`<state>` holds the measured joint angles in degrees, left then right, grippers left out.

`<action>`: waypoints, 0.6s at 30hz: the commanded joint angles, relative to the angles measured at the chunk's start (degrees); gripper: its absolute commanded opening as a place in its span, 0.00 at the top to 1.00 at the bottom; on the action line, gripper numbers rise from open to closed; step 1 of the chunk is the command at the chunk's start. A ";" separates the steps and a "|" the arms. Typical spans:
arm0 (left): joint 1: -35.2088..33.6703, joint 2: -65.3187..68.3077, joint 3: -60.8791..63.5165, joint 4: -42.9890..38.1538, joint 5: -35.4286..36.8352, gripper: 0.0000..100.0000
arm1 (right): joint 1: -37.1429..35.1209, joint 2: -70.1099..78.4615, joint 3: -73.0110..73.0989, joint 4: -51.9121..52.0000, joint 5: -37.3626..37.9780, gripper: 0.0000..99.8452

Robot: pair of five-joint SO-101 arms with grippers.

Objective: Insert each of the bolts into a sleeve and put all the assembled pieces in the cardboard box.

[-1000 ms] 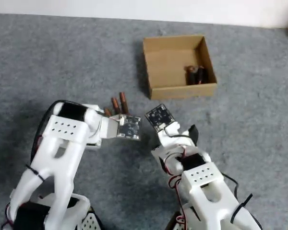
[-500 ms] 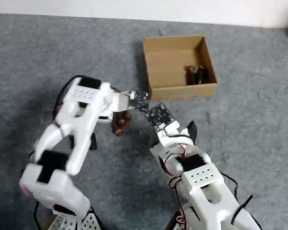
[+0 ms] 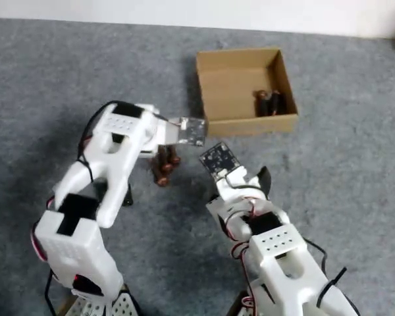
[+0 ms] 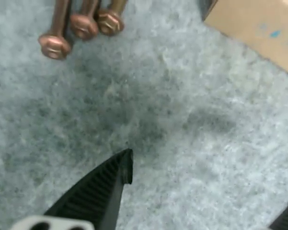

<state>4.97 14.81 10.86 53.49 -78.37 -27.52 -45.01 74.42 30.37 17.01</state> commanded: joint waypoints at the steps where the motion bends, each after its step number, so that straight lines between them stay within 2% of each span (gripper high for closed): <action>1: -1.89 -6.37 -4.44 14.33 -31.47 0.84 | 1.98 -0.92 -0.22 -1.45 0.62 0.55; 8: -3.03 -8.13 -9.80 21.01 -34.11 0.83 | 5.67 -0.92 -0.48 -1.54 0.26 0.55; 13: -3.30 -8.13 -8.04 25.23 -44.75 0.84 | 8.31 -0.92 -0.66 -1.54 -3.08 0.55; 18: -3.21 -8.13 -7.69 29.45 -57.93 0.83 | 8.75 -0.92 -0.75 -1.54 -3.16 0.55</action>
<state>2.51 9.63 3.82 79.34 -78.20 -19.60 -45.01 74.42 30.11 14.55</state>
